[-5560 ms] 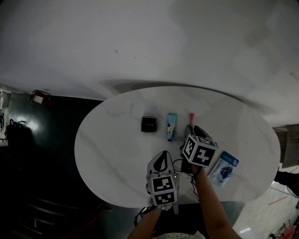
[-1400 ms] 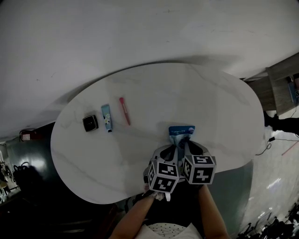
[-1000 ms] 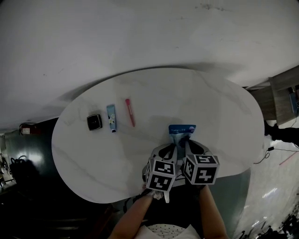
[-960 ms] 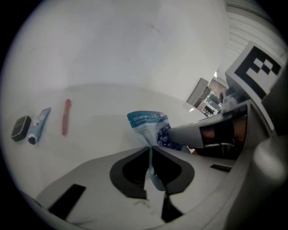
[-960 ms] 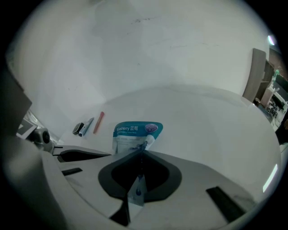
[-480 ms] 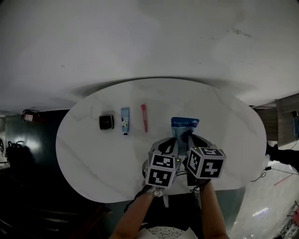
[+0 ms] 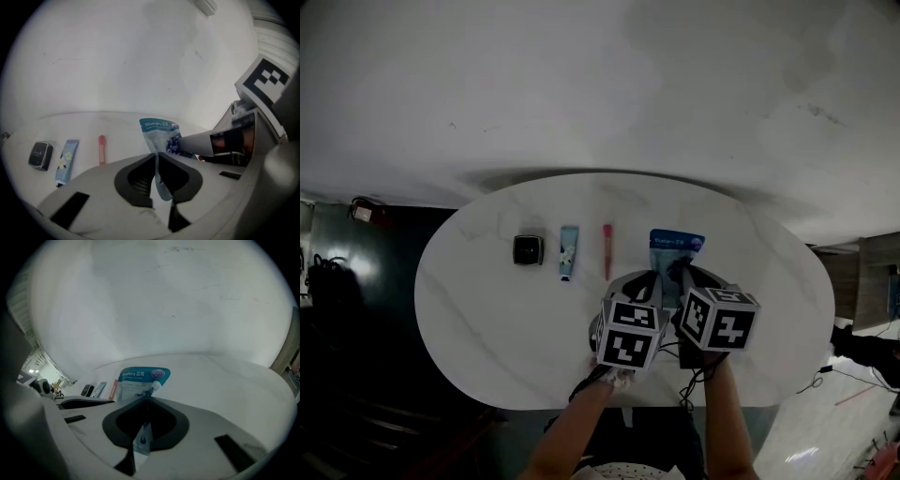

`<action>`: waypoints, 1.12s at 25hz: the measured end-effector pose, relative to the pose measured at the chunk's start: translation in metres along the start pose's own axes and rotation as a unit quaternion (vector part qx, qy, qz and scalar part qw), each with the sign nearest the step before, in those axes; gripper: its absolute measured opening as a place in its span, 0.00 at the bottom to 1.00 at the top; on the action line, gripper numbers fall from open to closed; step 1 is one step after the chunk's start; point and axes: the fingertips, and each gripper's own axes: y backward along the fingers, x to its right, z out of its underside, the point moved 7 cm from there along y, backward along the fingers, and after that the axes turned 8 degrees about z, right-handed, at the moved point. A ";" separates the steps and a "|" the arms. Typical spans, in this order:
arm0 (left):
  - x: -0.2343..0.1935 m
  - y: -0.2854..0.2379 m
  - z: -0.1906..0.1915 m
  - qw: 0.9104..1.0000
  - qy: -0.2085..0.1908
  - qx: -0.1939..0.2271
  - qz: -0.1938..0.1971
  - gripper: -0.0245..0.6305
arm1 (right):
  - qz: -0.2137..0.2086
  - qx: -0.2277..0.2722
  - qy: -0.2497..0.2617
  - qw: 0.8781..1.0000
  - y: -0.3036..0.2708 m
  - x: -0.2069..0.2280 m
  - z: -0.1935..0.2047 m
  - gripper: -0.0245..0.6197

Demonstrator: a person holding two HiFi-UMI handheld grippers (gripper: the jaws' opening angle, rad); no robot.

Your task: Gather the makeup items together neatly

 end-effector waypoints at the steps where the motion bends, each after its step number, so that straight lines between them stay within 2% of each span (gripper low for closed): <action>1: -0.003 0.000 -0.003 1.000 0.002 0.000 -0.003 0.11 | -0.002 0.000 0.001 1.000 -0.002 -0.002 -0.004 0.08; 9: -0.027 -0.005 -0.018 0.999 0.024 -0.003 -0.023 0.11 | -0.011 -0.017 0.017 1.000 -0.026 -0.014 -0.026 0.08; 23: -0.044 -0.027 -0.009 0.997 0.070 -0.034 -0.030 0.12 | 0.014 -0.059 0.002 0.998 -0.054 -0.011 -0.017 0.09; 28: -0.047 -0.032 -0.006 0.996 0.073 -0.042 -0.038 0.14 | 0.018 -0.068 -0.005 0.998 -0.060 -0.009 -0.014 0.09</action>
